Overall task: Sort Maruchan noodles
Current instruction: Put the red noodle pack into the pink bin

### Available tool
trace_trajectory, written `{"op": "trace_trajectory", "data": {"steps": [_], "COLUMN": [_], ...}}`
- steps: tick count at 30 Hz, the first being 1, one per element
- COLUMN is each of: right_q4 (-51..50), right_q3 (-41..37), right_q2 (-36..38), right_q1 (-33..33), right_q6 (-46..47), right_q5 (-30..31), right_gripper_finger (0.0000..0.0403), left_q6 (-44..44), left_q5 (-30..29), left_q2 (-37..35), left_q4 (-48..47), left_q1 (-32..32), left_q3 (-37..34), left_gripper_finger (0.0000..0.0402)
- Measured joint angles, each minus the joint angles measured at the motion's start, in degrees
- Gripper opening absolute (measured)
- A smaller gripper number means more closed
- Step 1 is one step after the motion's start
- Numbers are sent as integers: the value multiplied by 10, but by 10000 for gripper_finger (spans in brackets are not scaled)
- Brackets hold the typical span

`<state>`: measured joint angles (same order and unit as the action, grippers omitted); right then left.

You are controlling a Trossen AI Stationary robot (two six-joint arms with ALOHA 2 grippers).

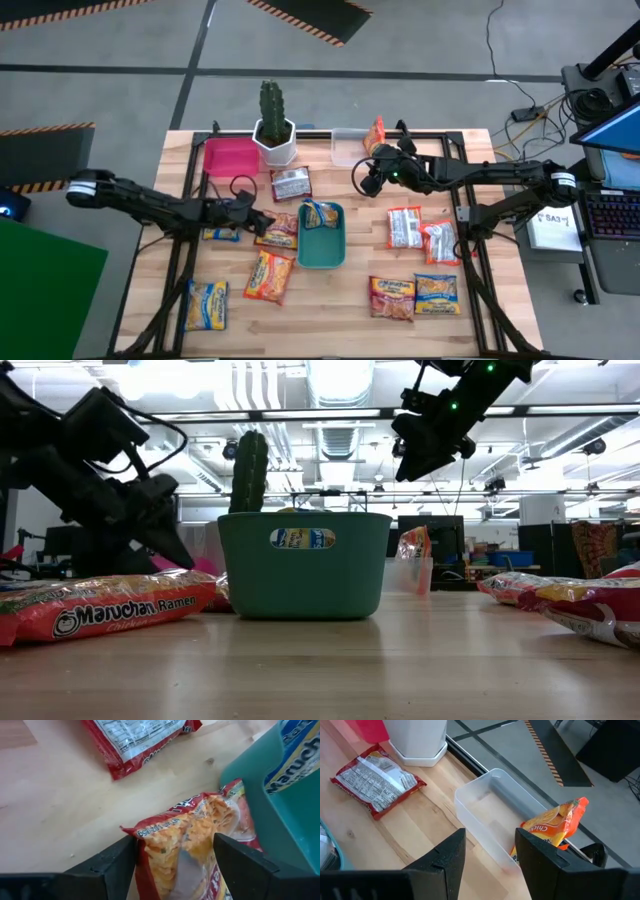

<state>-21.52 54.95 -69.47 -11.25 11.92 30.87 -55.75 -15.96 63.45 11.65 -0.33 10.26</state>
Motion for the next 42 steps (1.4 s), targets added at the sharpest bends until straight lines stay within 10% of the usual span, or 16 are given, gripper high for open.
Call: {"op": "trace_trajectory", "data": {"steps": [8, 18, 36, 42], "right_q4": [0, 2, 11, 10], "right_q3": [0, 0, 0, 0], "right_q2": [0, 0, 0, 0], "right_q1": [0, 0, 1, 1], "right_q6": [0, 0, -1, -6], "right_q5": [0, 0, 0, 0], "right_gripper_finger": [158, 155, 153, 149], "left_q6": [4, 50, 127, 208], "left_q5": [1, 22, -178, -214], "left_q2": [40, 25, -97, -80], "left_q4": [1, -85, -690, -761], "left_q1": [0, 0, 24, 109], "left_q3": [9, 62, 403, 499], "left_gripper_finger": [193, 13, 2, 1]}}
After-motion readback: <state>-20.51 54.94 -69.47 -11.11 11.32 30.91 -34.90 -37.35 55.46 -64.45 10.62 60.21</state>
